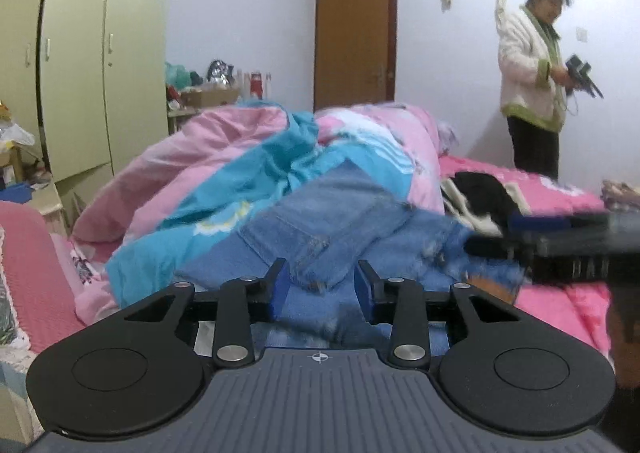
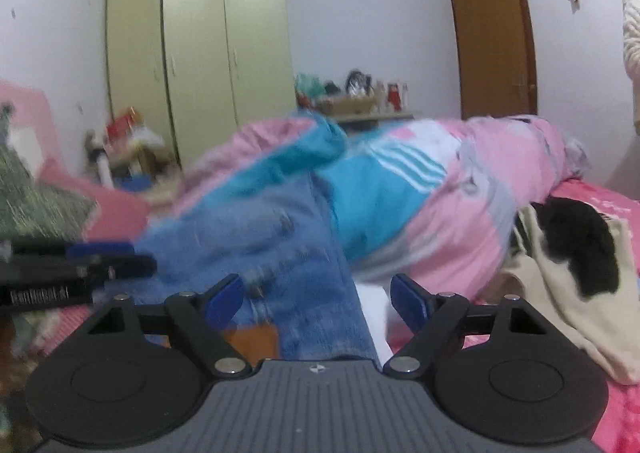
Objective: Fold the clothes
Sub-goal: 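Lower the jeans onto the white clothes pile and open both tools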
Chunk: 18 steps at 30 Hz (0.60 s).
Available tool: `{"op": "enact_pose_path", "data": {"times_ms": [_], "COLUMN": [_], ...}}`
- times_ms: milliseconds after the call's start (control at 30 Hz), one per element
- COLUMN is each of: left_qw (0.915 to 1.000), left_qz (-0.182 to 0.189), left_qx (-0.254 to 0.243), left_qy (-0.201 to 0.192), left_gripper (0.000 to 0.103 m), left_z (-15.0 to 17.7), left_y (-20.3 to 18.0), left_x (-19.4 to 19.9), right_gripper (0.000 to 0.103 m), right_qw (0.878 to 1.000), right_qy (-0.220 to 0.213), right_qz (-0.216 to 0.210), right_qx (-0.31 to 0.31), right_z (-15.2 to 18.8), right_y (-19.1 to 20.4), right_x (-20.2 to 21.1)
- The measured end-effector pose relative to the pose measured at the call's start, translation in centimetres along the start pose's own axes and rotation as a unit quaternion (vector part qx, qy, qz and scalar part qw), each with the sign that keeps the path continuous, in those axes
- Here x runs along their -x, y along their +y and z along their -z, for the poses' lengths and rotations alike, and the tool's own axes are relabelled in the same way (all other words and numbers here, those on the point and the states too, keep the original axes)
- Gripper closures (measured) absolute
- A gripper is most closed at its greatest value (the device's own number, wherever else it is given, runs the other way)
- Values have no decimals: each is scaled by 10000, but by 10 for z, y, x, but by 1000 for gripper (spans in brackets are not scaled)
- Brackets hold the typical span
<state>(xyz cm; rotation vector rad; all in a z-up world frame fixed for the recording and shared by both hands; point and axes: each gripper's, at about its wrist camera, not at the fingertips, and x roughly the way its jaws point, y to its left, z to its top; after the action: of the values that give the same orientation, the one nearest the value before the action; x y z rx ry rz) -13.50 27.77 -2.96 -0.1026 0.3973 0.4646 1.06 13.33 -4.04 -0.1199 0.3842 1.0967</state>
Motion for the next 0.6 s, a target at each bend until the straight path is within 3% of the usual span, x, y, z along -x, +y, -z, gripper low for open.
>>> {"op": "enact_pose_path", "data": {"times_ms": [67, 133, 300, 533, 600], "left_qw": [10000, 9999, 9995, 9996, 10000], "left_qz": [-11, -101, -229, -61, 32], "left_qx": [-28, 14, -179, -232, -26], "left_qy": [1, -118, -160, 168, 79], "left_gripper": [66, 66, 65, 64, 67], "left_z": [12, 22, 33, 20, 6], "left_y": [2, 4, -2, 2, 5], "left_x": [-5, -11, -20, -19, -7], "right_gripper": [20, 21, 17, 17, 22], "right_qw": [9999, 9993, 9960, 9999, 9988], "right_qy": [12, 323, 644, -101, -336], "right_qz": [-10, -24, -259, 44, 139], "right_qx": [112, 211, -560, 118, 343], "right_z": [-1, 7, 28, 38, 41], "right_y": [1, 2, -18, 2, 8], "right_x": [-3, -19, -39, -14, -6]}}
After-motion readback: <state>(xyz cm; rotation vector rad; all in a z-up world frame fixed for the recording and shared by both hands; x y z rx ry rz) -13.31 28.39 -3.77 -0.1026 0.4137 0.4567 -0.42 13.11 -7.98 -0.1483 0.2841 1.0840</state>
